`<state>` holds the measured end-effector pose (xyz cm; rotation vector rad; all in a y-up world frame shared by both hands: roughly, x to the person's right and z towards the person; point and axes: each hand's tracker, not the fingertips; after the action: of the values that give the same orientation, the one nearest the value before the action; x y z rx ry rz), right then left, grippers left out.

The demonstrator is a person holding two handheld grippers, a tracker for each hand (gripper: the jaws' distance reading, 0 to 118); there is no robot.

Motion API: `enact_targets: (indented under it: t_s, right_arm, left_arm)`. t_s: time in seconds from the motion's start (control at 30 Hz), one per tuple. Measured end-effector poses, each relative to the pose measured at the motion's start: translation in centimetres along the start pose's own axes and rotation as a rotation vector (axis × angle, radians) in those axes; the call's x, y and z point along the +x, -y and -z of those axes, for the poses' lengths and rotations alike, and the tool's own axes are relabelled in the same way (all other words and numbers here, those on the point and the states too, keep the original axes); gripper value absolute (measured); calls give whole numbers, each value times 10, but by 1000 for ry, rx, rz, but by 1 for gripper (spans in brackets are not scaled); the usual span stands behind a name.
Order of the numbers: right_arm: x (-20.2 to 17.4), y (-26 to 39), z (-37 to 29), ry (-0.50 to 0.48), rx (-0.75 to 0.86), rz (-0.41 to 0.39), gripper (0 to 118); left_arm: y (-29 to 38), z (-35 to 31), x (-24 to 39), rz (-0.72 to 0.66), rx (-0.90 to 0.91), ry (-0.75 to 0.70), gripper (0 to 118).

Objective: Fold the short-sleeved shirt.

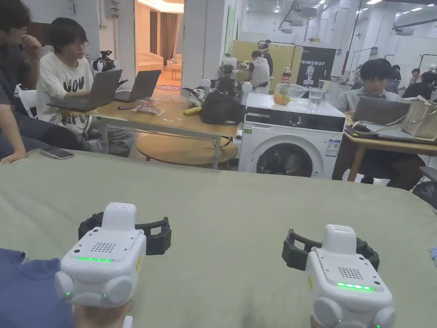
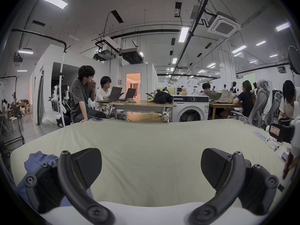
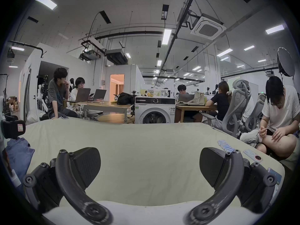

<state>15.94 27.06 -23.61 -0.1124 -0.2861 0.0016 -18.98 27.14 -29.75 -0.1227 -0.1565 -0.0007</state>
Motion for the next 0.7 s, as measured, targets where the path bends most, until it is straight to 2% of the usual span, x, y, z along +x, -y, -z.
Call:
enact_targets:
  t_s: [0.07,0.17,0.4,0.5,0.7]
  right_arm:
    - [1,0,-2,-12,12,16,118]
    - [-2,1,0,0,3,-14,118]
    - [-1,5,3,-7,-8,-12,118]
    - [0,8,-3,-43,17,40,118]
    - [-6,9,-1,-32,4,2,118]
  left_arm:
    - [0,-1,0,-2,4,1,118]
    - [0,0,0,4,-3,-6,118]
    - [0,1,-2,-2,-10,-7,118]
    - [1,2,-1,10,-16,-6,118]
    - [1,1,0,28,-12,-6,118]
